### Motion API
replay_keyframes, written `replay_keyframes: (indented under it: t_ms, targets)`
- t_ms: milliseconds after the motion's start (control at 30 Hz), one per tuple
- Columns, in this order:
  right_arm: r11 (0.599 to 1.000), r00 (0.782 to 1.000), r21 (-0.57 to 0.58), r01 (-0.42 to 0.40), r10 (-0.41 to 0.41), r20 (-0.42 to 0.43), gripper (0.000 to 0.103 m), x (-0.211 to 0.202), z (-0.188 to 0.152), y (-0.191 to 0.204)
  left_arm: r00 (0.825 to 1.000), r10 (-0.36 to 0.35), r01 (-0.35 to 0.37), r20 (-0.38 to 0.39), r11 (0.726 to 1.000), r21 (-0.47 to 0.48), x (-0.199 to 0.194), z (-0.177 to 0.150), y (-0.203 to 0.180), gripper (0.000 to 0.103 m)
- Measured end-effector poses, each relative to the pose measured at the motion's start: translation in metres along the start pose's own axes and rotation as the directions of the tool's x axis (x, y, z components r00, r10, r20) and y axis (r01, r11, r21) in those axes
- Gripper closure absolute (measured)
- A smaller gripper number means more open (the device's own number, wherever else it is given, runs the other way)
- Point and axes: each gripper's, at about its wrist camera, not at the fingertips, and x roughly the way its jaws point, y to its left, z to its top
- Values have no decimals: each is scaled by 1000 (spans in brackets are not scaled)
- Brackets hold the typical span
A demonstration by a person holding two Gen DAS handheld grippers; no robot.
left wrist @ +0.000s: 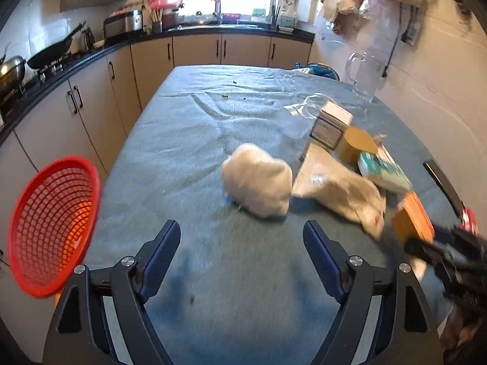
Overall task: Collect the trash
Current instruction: 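Grasp the white cloth with the left tool while the right tool grasps the orange-white box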
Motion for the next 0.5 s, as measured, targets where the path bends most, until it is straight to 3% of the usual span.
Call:
replay_keyframes:
  t_ms: [267, 300, 333, 400, 500]
  targets:
    - [998, 999, 44, -46, 46, -11, 47, 4, -3, -11, 997, 70, -69, -12, 995, 71, 40, 29, -16, 21]
    - [998, 999, 45, -51, 52, -13, 47, 4, -3, -12, 997, 73, -72, -12, 995, 72, 44, 31, -17, 26]
    - [997, 998, 46, -56, 57, -14, 47, 4, -4, -12, 998, 68, -67, -16, 995, 74, 47, 31, -18, 37]
    - [997, 998, 51, -61, 61, -12, 47, 4, -4, -12, 999, 35, -32, -34, 998, 62, 52, 32, -17, 51]
    - [996, 997, 58, -72, 73, -8, 47, 2, -4, -13, 1000, 18, -17, -21, 998, 60, 50, 28, -15, 56]
